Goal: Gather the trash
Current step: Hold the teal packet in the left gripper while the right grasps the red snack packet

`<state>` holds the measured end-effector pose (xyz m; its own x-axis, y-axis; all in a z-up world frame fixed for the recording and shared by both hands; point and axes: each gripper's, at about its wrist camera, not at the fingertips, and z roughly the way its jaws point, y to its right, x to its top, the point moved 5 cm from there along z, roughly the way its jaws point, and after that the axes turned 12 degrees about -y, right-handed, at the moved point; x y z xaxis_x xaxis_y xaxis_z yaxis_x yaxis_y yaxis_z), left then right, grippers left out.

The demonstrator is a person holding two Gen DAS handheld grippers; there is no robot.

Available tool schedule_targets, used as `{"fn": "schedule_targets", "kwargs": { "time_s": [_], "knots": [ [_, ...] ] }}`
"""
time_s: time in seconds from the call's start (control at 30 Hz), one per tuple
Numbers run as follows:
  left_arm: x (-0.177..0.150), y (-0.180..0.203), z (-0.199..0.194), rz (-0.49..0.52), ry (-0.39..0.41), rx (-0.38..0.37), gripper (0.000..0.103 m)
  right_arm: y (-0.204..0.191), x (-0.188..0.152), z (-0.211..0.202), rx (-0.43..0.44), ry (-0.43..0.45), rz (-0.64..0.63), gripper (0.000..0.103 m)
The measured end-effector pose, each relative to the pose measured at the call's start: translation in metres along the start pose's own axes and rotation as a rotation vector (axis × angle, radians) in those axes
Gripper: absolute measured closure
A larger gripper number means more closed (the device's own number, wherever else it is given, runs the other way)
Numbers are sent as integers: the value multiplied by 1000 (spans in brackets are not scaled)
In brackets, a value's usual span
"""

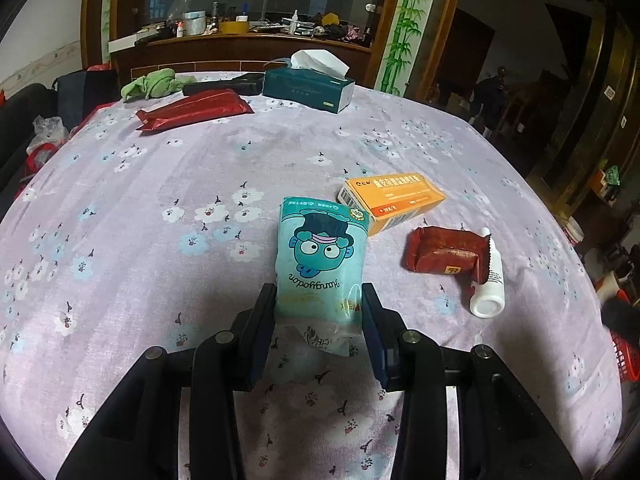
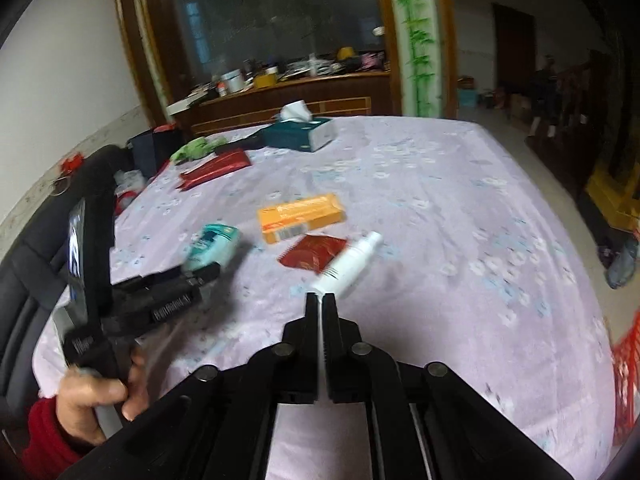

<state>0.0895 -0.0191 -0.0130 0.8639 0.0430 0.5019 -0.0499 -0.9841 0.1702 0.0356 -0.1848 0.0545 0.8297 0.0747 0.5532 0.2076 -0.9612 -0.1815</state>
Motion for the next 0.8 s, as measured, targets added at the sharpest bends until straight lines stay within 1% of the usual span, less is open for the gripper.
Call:
{"fn": "schedule_targets", "kwargs": {
  "time_s": [0.03,0.07,0.1,0.17,0.2,0.23,0.3,0.33,0.43,0.5,0.53,0.57,0.63,0.67,0.7,0.8],
  "knots": [
    [0,0,0,-2,2,0,64,-1,10,5,7,-11,-12,77],
    [0,-1,-1,-5,4,3,64,-2,18,10,5,-26,-28,52],
    [0,-2,-1,-9,6,7,64,-4,29,17,9,-43,-55,41],
    [0,-5,-1,-18,6,11,64,-5,47,33,11,-71,-100,41],
    [0,-6,0,-21,3,11,64,-5,56,45,6,-99,-120,41],
    [1,-7,1,-23,-1,11,64,-2,66,57,5,-118,-117,41],
    [1,-10,4,-33,-14,5,64,5,78,83,39,-173,-96,41],
    [1,-12,5,-41,-20,2,64,8,80,95,49,-196,-88,41],
    [1,-18,7,-64,-34,-8,64,10,82,127,41,-251,-95,41],
    [1,-18,8,-68,-36,-6,64,4,76,141,44,-285,-138,42],
    [0,-17,8,-64,-38,-4,64,1,72,145,27,-299,-165,43],
    [0,-16,8,-57,-38,2,64,-2,69,148,7,-307,-196,44],
    [0,-14,8,-48,-38,12,64,-7,63,149,-13,-312,-243,55],
    [0,-13,8,-48,-36,8,64,-9,60,151,-38,-311,-255,61],
    [0,-13,7,-49,-35,5,64,-9,59,150,-40,-305,-255,64],
    [1,-14,6,-52,-32,6,64,-11,58,147,-56,-279,-227,68]
  ]
}}
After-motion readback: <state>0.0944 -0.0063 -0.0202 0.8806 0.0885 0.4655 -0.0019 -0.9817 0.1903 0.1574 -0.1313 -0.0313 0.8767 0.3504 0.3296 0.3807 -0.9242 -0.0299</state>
